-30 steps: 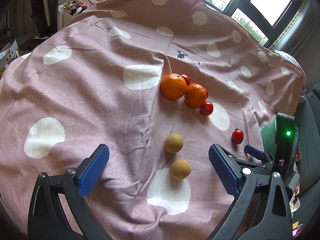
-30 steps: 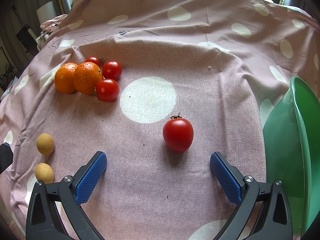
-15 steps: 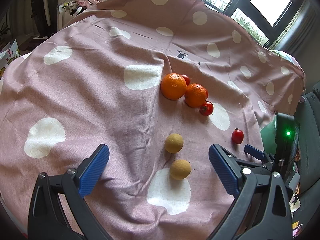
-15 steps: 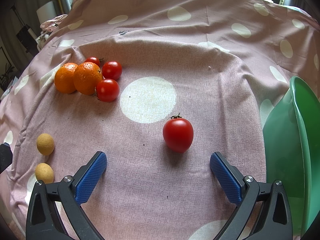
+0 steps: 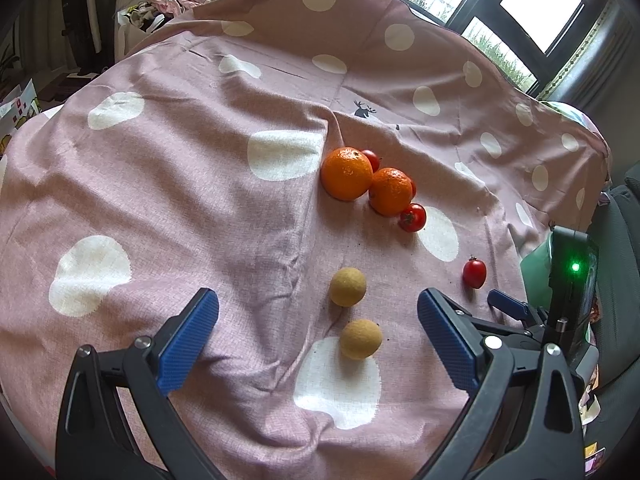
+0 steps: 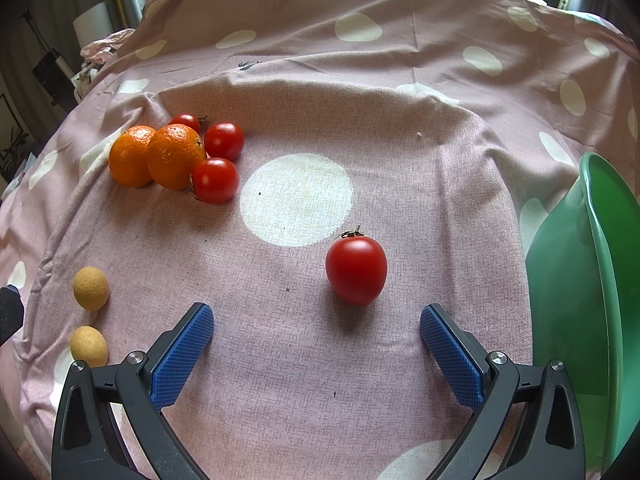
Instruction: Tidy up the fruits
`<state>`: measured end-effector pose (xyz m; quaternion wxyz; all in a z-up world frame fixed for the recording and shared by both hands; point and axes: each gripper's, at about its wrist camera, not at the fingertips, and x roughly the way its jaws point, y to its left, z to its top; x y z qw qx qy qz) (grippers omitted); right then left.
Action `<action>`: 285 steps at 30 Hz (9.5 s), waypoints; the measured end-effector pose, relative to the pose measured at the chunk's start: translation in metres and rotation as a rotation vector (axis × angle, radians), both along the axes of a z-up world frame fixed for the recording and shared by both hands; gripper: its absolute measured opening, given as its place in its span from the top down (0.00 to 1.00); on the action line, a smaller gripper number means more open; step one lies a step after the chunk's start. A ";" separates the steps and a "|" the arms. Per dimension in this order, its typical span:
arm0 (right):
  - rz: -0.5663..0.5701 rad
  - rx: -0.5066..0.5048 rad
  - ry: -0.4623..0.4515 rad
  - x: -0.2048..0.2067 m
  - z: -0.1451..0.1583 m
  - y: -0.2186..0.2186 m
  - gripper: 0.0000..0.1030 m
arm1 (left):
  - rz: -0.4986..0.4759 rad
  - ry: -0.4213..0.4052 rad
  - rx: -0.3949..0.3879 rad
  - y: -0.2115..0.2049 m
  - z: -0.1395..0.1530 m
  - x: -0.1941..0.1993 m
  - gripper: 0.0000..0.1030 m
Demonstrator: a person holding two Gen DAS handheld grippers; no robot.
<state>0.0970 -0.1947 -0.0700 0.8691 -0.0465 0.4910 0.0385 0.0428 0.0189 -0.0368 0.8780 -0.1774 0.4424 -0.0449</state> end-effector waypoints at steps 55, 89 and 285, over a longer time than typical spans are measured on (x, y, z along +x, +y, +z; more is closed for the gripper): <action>0.000 0.000 0.000 0.000 0.000 0.000 0.01 | -0.012 -0.013 -0.068 0.009 0.007 -0.006 0.03; 0.000 0.001 0.001 0.001 0.000 0.000 0.01 | -0.010 -0.005 -0.057 0.008 0.003 -0.003 0.03; 0.000 0.000 0.001 0.002 0.000 0.000 0.01 | 0.024 0.014 0.068 0.001 -0.005 0.002 0.01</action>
